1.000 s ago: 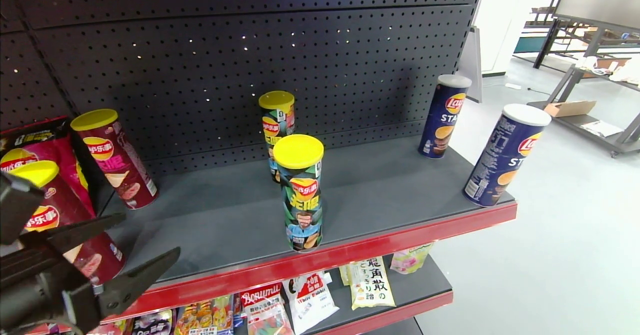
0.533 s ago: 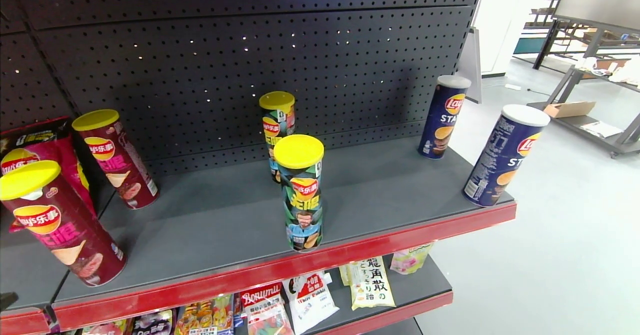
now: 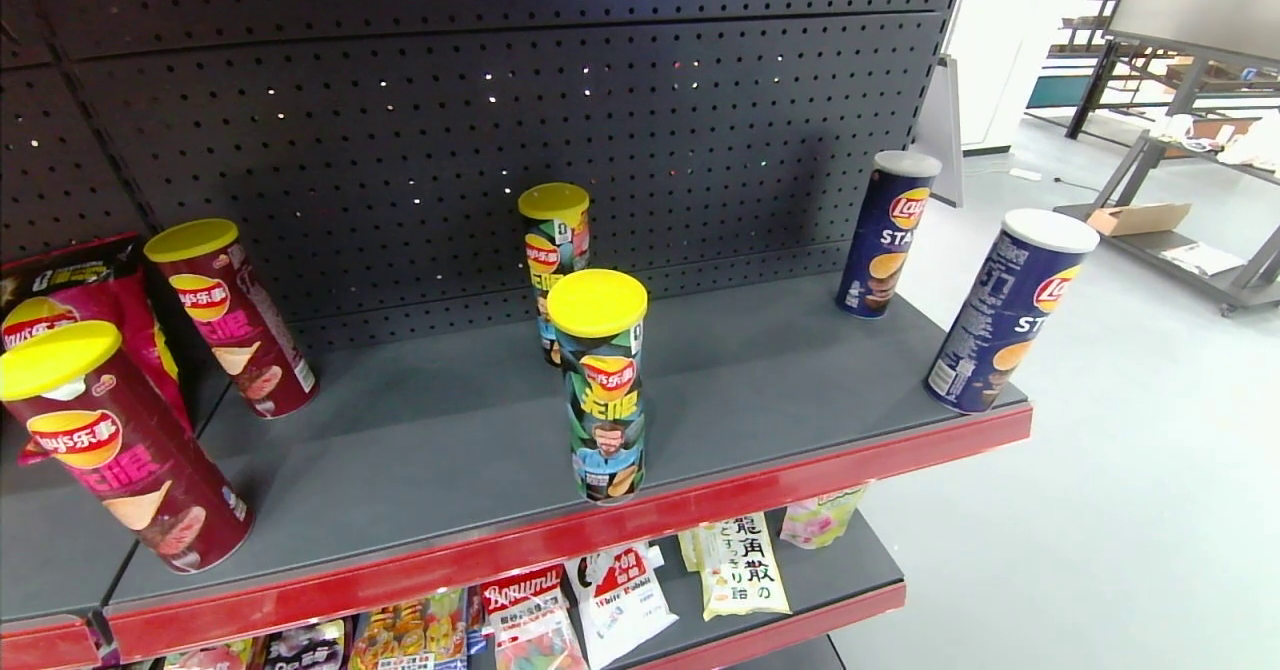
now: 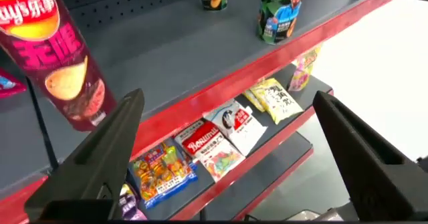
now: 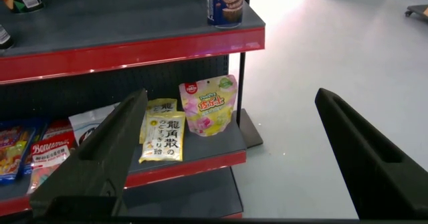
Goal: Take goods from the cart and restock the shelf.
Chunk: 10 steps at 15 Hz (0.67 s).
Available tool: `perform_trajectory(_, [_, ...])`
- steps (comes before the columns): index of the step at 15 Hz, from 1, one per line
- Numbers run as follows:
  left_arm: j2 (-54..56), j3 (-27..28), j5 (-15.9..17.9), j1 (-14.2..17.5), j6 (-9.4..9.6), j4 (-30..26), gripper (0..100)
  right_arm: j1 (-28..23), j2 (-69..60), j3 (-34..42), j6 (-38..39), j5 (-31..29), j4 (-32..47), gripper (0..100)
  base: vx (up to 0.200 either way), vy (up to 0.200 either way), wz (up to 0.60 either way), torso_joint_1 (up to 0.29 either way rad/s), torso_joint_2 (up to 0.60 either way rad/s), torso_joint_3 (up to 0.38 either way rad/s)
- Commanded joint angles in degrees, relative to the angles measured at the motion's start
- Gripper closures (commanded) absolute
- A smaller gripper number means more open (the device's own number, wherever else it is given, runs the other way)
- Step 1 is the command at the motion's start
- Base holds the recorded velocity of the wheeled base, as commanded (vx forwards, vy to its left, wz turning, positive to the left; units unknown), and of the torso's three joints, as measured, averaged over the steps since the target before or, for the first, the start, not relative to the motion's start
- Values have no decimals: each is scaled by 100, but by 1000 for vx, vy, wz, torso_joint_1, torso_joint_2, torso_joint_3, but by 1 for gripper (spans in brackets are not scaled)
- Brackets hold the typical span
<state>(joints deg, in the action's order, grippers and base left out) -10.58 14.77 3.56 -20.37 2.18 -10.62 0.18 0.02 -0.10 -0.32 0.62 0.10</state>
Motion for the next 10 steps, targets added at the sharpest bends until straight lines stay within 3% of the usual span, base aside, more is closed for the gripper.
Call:
perform_trajectory(1, [346,-98,-4,-2,2,-46,0,-1,-2,1,-3,-1,-1,0,0,0,600,-2,7,-2])
perform_trajectory(8, [496,-177,-22,-2,2,-134,0,-1,-2,1,14,-1,-1,0,0,0,600,2,0,2])
perform_trajectory(10, [496,-159,-198,7,2,-134,0,-1,-2,1,14,8,-1,0,0,0,0,0,0,0])
